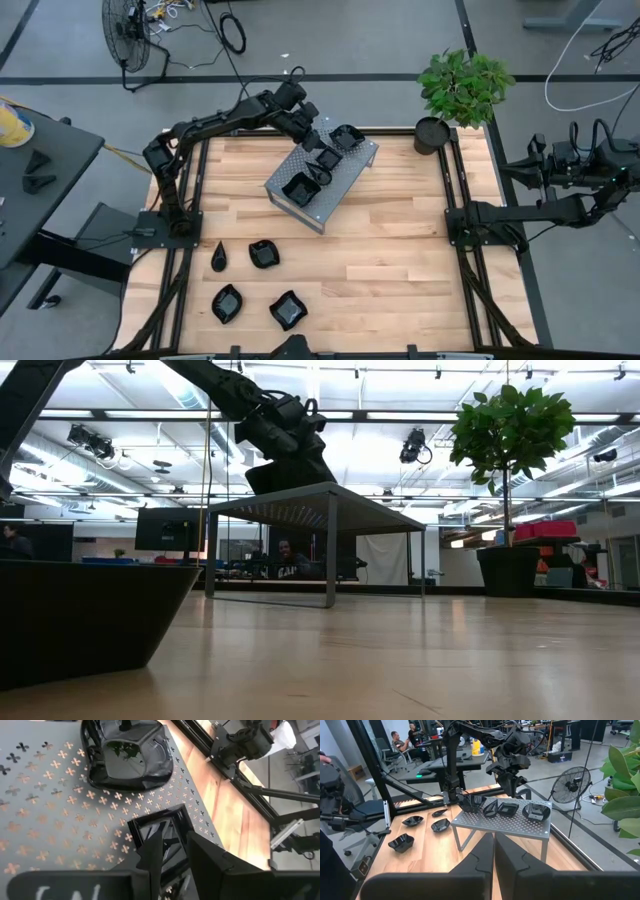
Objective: Pick & Place Mini shaped plates
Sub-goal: Stack the black leaf shaped plate on top of the black leaf shaped plate on the shelf
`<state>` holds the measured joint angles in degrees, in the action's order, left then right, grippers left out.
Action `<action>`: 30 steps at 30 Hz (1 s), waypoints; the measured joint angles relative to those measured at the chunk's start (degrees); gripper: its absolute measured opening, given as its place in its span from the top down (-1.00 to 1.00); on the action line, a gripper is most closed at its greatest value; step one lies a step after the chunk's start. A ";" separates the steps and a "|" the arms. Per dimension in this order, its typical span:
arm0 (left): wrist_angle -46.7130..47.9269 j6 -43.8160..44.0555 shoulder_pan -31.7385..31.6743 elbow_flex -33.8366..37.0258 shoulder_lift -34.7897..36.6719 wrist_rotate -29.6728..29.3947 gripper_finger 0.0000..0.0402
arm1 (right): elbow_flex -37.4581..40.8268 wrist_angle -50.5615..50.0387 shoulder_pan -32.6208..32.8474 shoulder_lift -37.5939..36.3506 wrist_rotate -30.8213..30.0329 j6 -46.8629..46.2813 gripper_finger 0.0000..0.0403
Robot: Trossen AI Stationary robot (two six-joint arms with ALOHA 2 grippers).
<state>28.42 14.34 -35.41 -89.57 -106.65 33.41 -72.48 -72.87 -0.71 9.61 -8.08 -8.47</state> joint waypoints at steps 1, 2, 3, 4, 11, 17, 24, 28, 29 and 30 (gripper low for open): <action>0.35 -0.04 -0.05 0.01 0.26 0.22 0.52 | -0.01 -0.01 0.00 0.00 0.00 -0.02 0.90; 0.41 -0.02 -0.05 0.01 0.64 0.29 0.52 | 0.01 -0.01 0.00 0.00 0.00 0.00 0.90; 0.89 -0.05 -0.13 0.01 1.10 0.31 0.52 | 0.00 -0.01 0.00 -0.01 0.00 -0.01 0.90; 1.57 -0.25 -0.21 0.01 1.53 0.44 0.52 | -0.01 0.00 0.00 0.00 0.00 -0.02 0.90; 4.35 -0.69 -0.84 0.01 5.87 0.25 0.52 | 0.01 -0.01 0.00 0.00 -0.02 -0.02 0.90; 7.15 -3.39 -0.73 0.01 10.48 -0.22 0.52 | 0.01 -0.01 0.00 0.00 0.00 -0.02 0.90; 12.39 -8.74 -0.66 0.01 14.77 -2.03 0.52 | 0.00 -0.01 0.00 0.00 -0.01 -0.01 0.90; 16.31 -12.05 0.48 0.01 16.80 -6.25 0.52 | -0.01 -0.01 0.00 -0.02 -0.02 -0.02 0.90; 17.20 -12.90 0.93 0.01 17.17 -7.62 0.52 | -0.01 -0.01 0.00 -0.02 0.00 -0.02 0.90; 18.47 -13.61 1.24 0.01 17.53 -8.84 0.52 | 0.01 -0.01 0.00 -0.01 -0.02 -0.02 0.90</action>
<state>46.88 0.73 -34.17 -89.56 -89.12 24.57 -72.47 -72.88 -0.71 9.60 -8.10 -8.49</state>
